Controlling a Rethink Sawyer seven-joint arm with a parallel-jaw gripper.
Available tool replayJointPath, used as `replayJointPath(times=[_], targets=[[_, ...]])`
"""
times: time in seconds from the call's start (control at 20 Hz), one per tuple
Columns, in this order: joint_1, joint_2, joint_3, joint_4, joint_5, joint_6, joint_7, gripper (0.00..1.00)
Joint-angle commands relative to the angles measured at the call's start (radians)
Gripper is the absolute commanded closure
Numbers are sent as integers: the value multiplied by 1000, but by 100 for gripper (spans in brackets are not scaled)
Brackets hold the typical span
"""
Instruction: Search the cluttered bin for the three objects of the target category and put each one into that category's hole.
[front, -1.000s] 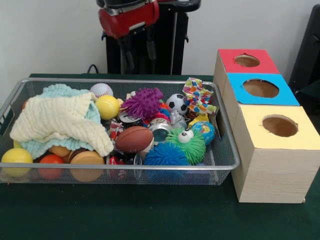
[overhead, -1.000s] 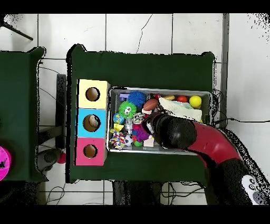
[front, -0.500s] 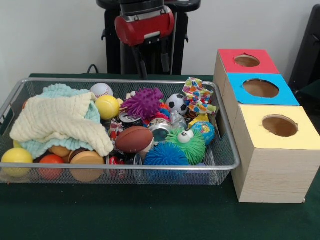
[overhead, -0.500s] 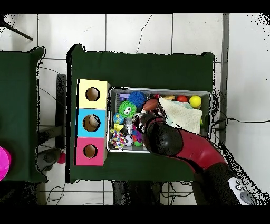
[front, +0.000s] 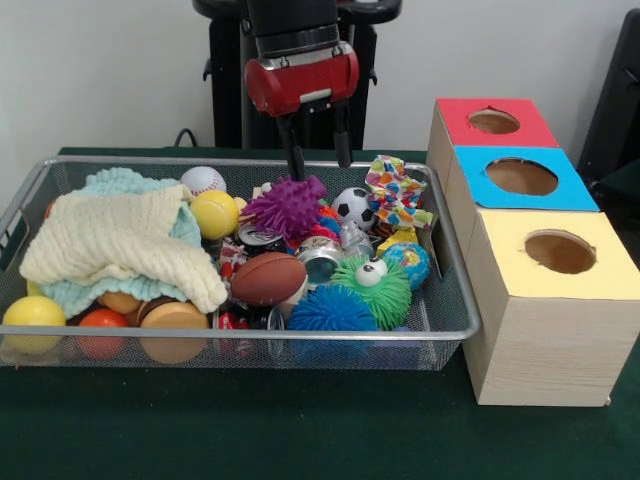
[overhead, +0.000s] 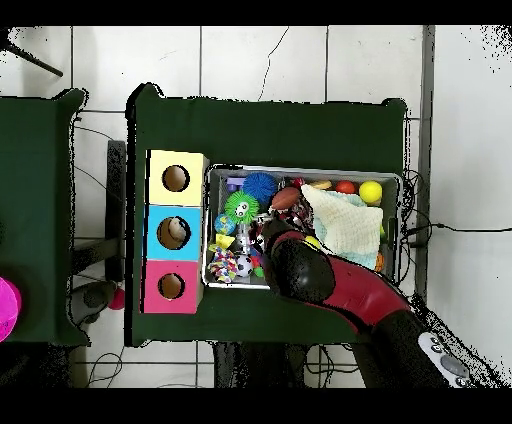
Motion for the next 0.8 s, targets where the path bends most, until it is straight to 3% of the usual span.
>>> replayJointPath(times=[0.05, 0.8], targets=[[-13, 55, 76, 73, 50, -92, 346, 0], [60, 136, 17, 116, 112, -172, 446, 0]])
